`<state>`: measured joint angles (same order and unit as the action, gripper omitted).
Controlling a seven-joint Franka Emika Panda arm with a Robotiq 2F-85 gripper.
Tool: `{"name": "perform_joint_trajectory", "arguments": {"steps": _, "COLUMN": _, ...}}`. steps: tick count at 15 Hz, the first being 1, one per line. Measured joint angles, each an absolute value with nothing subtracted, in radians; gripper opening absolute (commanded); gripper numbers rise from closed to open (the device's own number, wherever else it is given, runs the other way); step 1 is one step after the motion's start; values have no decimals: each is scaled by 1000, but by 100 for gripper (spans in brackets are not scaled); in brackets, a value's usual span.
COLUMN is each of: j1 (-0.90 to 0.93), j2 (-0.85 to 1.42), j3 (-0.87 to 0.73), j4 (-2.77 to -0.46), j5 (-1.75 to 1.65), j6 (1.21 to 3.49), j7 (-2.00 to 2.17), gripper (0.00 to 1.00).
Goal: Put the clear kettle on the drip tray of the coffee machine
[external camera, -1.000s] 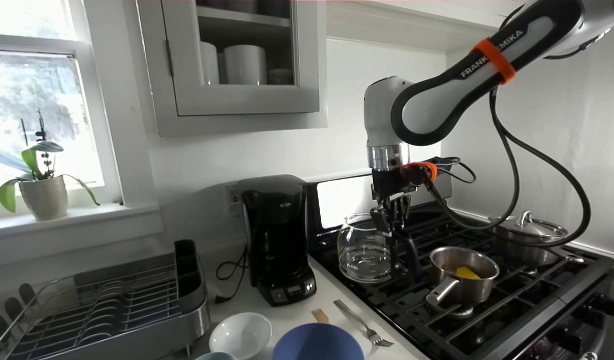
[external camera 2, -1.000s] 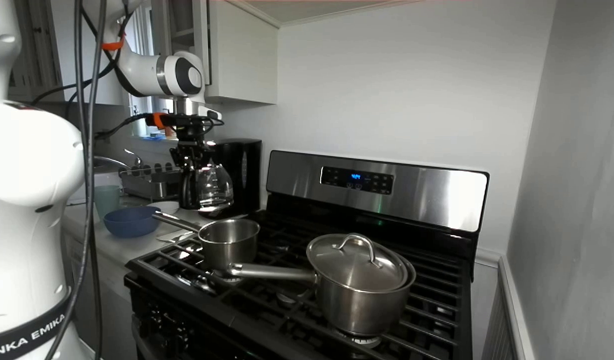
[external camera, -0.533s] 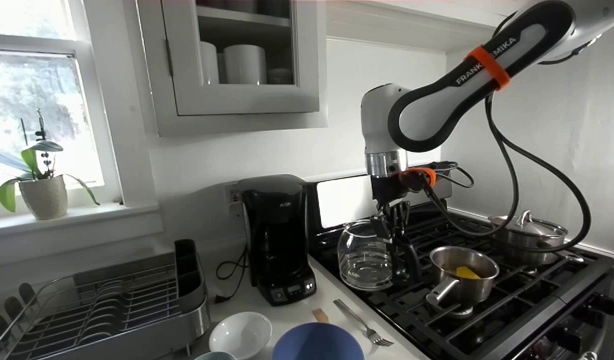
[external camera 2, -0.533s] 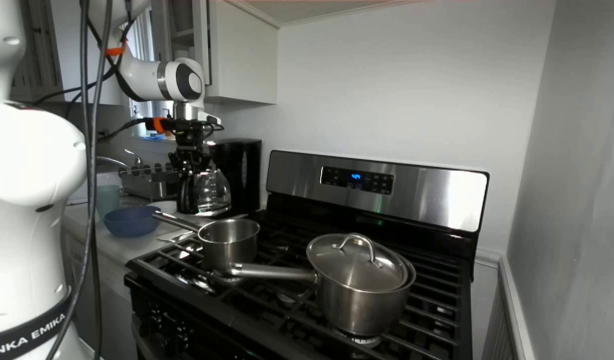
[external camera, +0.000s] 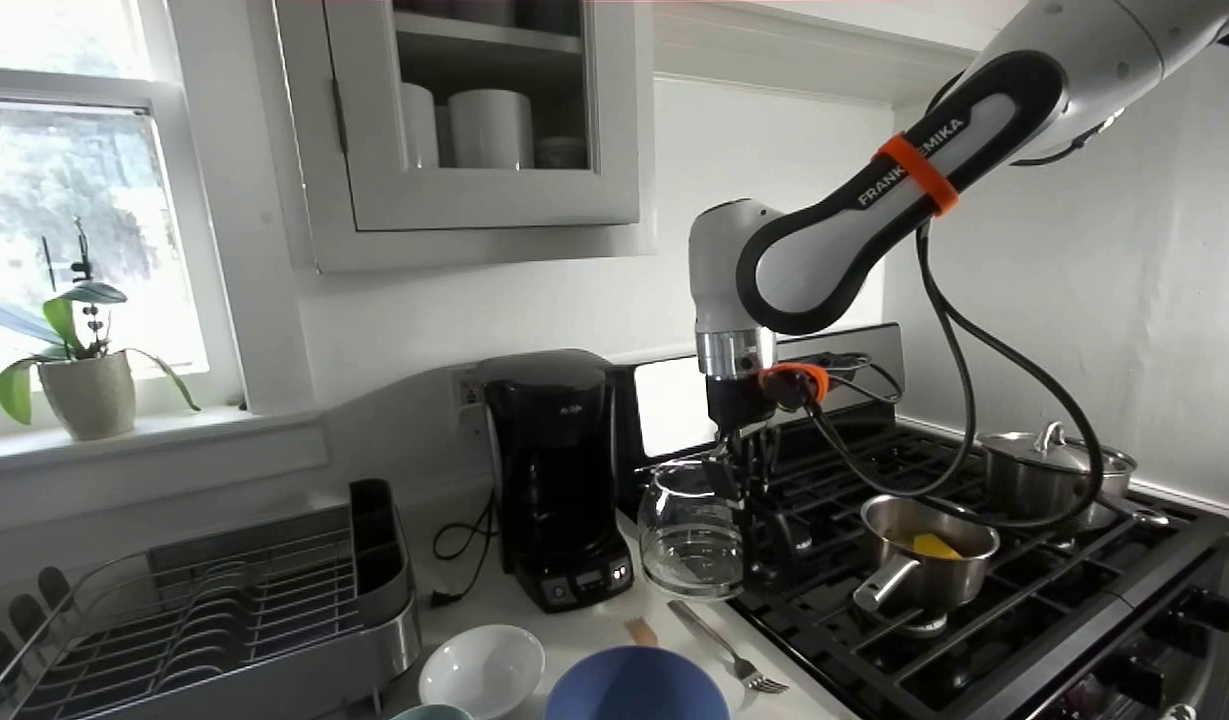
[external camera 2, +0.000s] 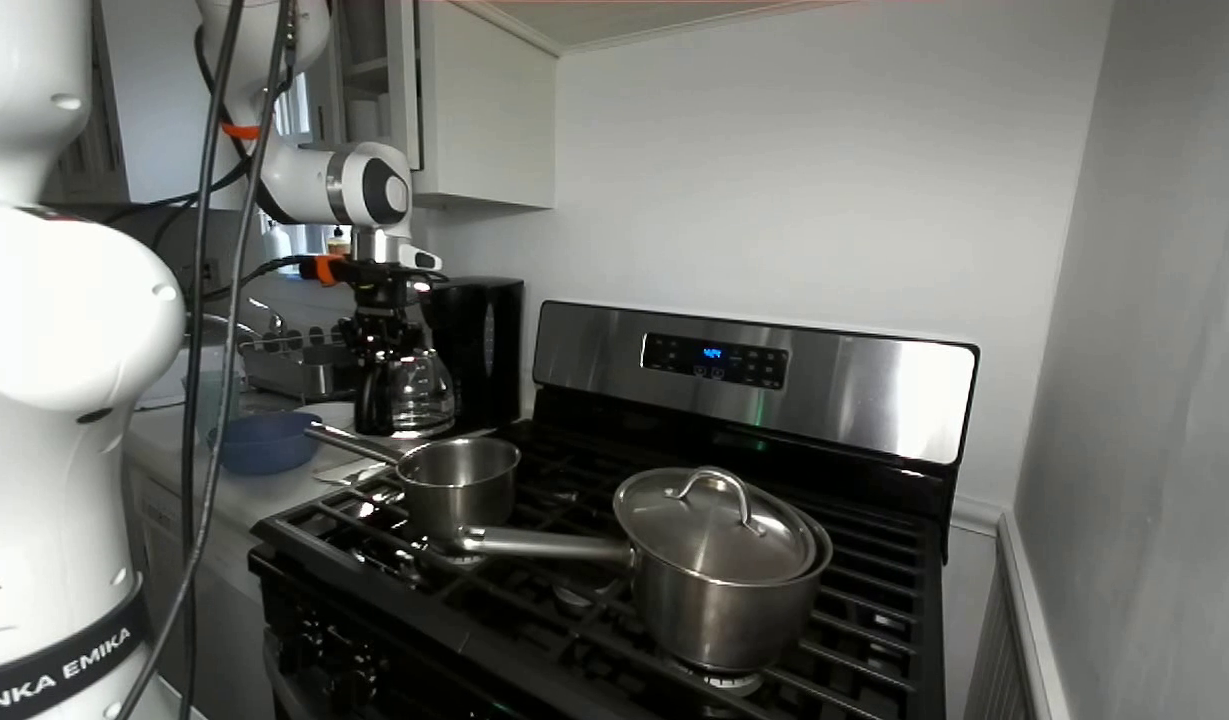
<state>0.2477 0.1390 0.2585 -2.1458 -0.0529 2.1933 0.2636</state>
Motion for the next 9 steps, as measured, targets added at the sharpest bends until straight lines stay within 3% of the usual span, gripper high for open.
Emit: {"name": "perform_joint_trajectory", "arguments": {"steps": 9, "j1": 294, "j2": 307, "j3": 260, "j4": -1937, "j5": -48, "j6": 2192, "j7": 271, "gripper": 8}}
